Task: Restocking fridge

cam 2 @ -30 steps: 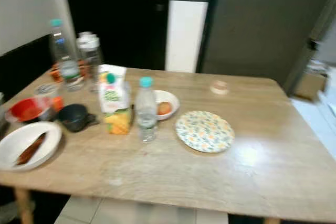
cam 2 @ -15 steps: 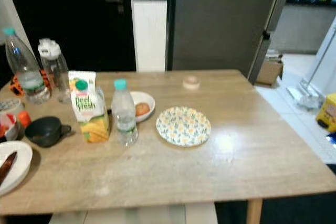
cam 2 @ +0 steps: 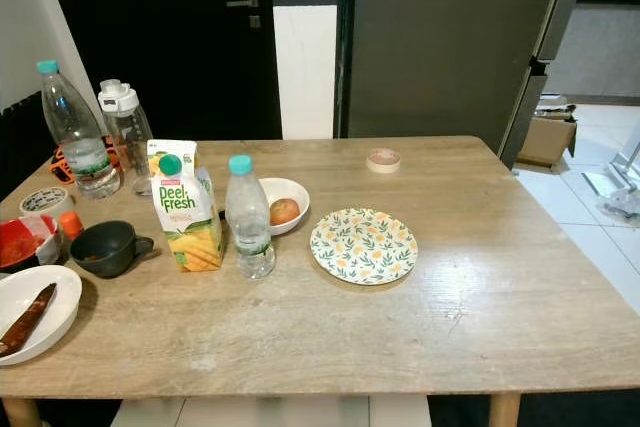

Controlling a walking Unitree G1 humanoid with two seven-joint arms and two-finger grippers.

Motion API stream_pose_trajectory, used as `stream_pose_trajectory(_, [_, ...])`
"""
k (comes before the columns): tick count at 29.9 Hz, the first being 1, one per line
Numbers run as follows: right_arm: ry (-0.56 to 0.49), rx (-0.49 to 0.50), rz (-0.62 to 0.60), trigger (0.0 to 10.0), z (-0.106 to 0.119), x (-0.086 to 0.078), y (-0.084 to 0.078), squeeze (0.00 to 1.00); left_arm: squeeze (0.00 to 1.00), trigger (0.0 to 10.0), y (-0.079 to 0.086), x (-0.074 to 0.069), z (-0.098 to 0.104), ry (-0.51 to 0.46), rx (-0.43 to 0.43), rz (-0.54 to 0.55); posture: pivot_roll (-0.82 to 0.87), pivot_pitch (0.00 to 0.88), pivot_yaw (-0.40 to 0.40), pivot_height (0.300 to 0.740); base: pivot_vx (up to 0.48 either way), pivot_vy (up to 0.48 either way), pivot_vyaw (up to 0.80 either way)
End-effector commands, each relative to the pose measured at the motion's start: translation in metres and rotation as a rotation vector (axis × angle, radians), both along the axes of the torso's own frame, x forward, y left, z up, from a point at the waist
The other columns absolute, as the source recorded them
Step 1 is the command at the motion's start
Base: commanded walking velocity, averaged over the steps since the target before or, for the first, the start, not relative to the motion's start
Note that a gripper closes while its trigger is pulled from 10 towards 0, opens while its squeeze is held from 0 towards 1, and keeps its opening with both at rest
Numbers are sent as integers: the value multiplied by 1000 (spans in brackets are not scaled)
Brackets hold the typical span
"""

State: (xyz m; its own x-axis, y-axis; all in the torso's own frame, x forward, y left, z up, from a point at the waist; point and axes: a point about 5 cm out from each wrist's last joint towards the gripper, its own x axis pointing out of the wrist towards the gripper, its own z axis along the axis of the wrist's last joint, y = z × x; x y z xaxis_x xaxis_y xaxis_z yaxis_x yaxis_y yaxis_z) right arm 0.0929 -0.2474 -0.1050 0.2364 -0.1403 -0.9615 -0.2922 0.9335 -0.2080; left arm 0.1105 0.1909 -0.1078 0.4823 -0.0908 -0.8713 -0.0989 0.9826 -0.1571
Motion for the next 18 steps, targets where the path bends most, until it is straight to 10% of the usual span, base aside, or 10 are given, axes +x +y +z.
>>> stream_pose_trajectory(1, [-12,-7,24,10000,2,6,-1,0,0,10000,-2,-3,-1,9,-3,11,-73,0,28,740,0,0,0])
stream_pose_trajectory(18, [-8,-2,45,10000,1,7,1,0,0,10000,10,-2,1,1,32,51,-66,0,32,740,0,-26,0])
